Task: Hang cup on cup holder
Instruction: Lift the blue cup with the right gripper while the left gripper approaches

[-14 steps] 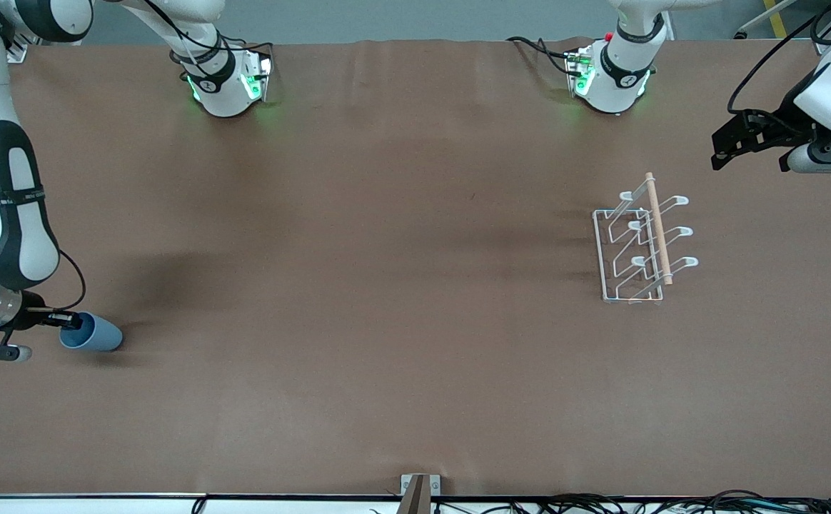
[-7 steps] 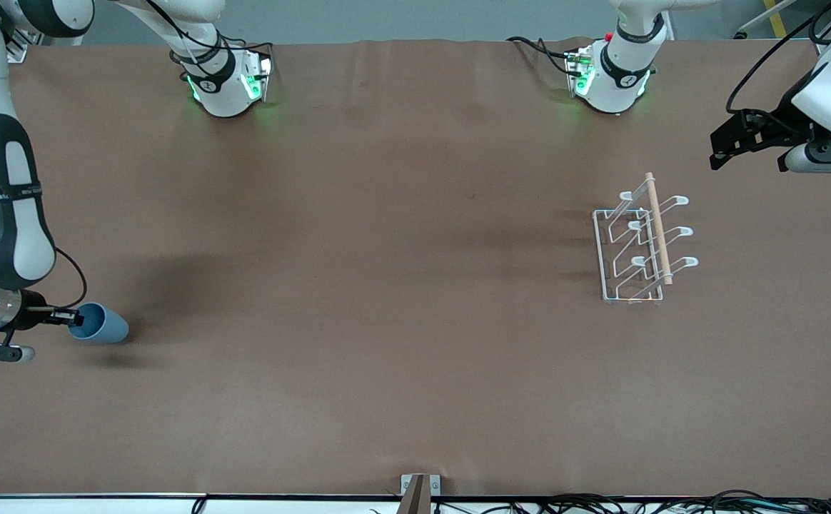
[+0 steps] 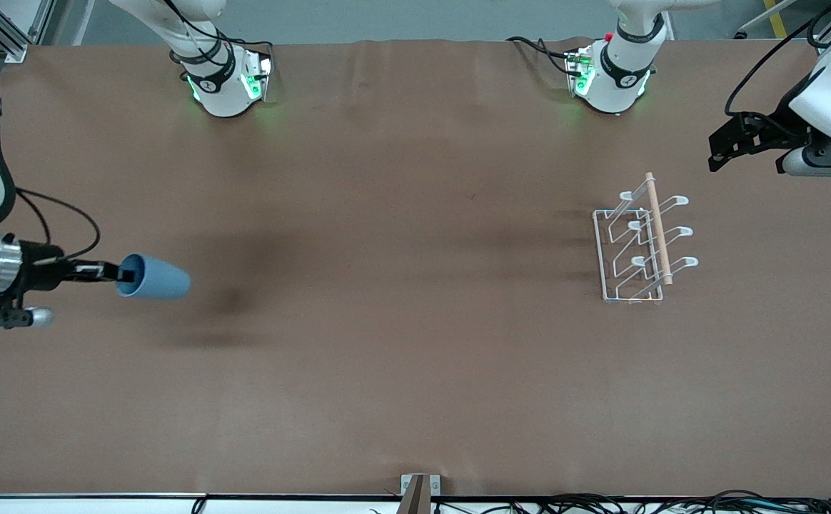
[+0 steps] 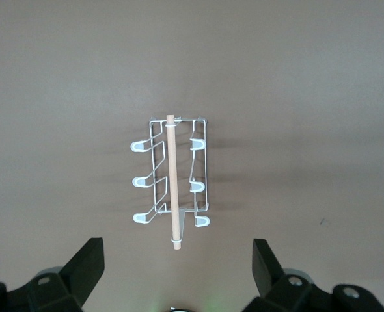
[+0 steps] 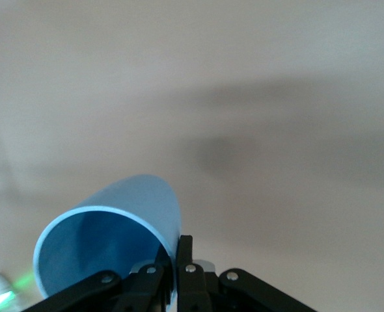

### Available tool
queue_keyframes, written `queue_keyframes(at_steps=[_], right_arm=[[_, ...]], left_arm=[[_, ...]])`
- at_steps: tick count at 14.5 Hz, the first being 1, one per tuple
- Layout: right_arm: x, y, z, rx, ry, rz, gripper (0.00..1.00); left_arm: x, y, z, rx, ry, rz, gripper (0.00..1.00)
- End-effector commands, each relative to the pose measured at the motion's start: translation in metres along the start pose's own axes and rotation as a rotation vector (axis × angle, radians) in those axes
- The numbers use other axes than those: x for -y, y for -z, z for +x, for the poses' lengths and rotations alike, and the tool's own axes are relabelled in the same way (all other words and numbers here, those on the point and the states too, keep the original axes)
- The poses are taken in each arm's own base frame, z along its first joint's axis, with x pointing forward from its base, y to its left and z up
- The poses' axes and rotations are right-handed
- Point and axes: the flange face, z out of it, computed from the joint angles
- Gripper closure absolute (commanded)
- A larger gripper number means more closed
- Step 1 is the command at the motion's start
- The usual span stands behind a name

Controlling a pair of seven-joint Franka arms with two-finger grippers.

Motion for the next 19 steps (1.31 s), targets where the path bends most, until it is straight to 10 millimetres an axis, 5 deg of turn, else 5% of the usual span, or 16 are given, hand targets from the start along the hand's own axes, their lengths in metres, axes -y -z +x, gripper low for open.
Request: queue_keyframes(at_steps=[1,3,5,8,11,14,19], right_arm=[[0.067,-0.039,-0.049,0.023,0.001,0.207,0.98],[0.116,-0.059,-0.058,0.036,0.058,0.236,0.97],[0.148,-0.076,-0.064,0.067,0.068,0.333,0.97],[0.196,-0.104,-0.074,0.103,0.063,0.486,0.97],[0.223,-0.115,-0.079,0.117,0.05,0.592,0.98],[0.236,-0.125,-0.076,0.131,0.024,0.694,0.98],[0.241,-0.124,-0.077,0.136,0.032,0.7,0.98]], left_arm=[[-0.009,-0.004,0.007,0.011,-0.03,-0.017,0.0],[-0.024,-0.005,0.006,0.014,-0.058,-0.015,0.0],[-0.068,-0.015,0.006,0.031,-0.138,-0.012,0.0],[-0.13,-0.002,0.01,-0.008,-0.249,-0.028,0.0],[-0.192,0.004,0.009,-0.035,-0.36,-0.049,0.0],[-0.255,0.006,-0.015,-0.065,-0.475,-0.061,0.0],[-0.328,0.02,-0.048,-0.159,-0.623,-0.101,0.0]])
